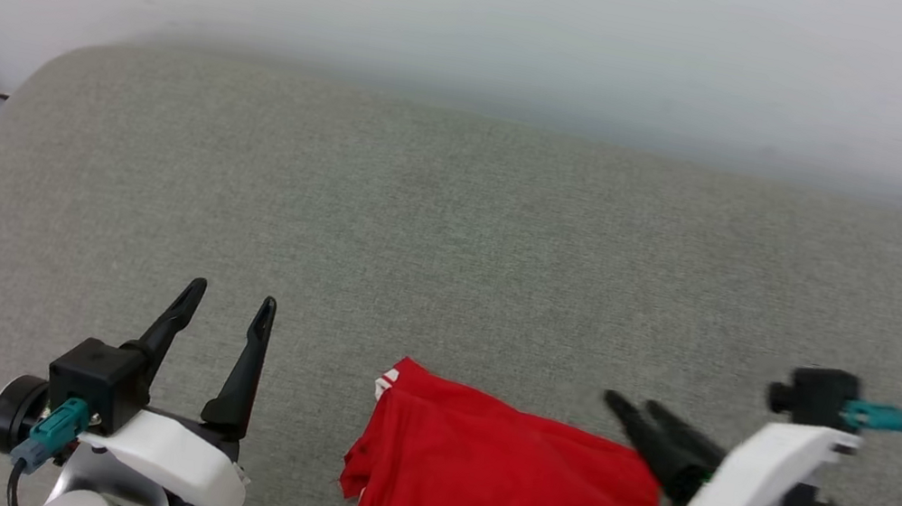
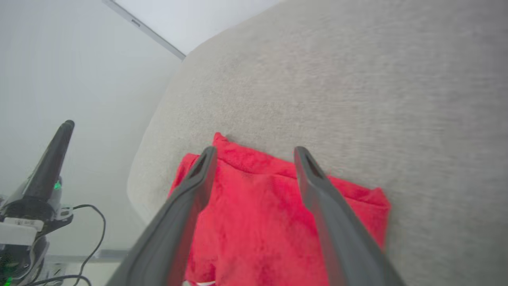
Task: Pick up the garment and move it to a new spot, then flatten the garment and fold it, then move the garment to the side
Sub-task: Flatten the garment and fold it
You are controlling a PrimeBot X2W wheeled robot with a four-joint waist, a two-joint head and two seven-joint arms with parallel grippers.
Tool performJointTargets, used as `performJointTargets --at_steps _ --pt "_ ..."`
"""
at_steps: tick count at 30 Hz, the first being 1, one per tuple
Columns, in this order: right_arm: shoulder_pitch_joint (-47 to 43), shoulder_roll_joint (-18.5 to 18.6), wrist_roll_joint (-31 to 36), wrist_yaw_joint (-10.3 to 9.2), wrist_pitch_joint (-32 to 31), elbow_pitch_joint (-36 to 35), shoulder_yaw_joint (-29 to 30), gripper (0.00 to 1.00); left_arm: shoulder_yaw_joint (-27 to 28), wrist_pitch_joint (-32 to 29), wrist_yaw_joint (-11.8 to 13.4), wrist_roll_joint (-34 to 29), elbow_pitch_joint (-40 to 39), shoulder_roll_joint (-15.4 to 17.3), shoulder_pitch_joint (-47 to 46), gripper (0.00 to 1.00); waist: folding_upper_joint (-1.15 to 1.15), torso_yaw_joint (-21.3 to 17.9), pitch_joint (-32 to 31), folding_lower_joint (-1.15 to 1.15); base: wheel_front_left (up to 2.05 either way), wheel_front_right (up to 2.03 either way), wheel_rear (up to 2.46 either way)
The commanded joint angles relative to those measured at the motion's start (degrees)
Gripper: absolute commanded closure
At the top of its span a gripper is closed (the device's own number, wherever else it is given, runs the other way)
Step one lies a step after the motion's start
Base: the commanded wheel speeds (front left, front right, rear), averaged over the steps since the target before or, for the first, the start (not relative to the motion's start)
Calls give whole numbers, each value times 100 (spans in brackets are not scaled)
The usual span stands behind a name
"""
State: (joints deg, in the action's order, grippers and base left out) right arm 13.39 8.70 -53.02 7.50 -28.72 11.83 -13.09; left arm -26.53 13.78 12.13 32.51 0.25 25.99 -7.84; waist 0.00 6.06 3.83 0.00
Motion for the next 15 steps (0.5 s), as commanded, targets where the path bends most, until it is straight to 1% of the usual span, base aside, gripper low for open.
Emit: performJointTargets --at_steps 1,6,9,12,15 --pt "-140 101 342 -2 148 -35 201 0 23 7 47 -7 -28 12 74 0 0 -87 -70 0 0 0 0" --pt "-456 168 1593 -2 578 -226 1044 0 84 34 154 8 -51 33 209 0 0 -239 -185 0 0 0 0" --pt "-641 117 2268 -2 835 -417 1490 0 135 51 227 5 -7 50 298 0 0 -343 -252 0 0 0 0" --pt "-796 79 2867 -2 1229 -690 1789 0 180 65 282 5 20 36 385 0 0 -416 -335 0 0 0 0" --pt "-966 12 3314 -2 1734 -966 1896 0 205 82 338 -50 70 62 455 0 0 -470 -412 0 0 0 0"
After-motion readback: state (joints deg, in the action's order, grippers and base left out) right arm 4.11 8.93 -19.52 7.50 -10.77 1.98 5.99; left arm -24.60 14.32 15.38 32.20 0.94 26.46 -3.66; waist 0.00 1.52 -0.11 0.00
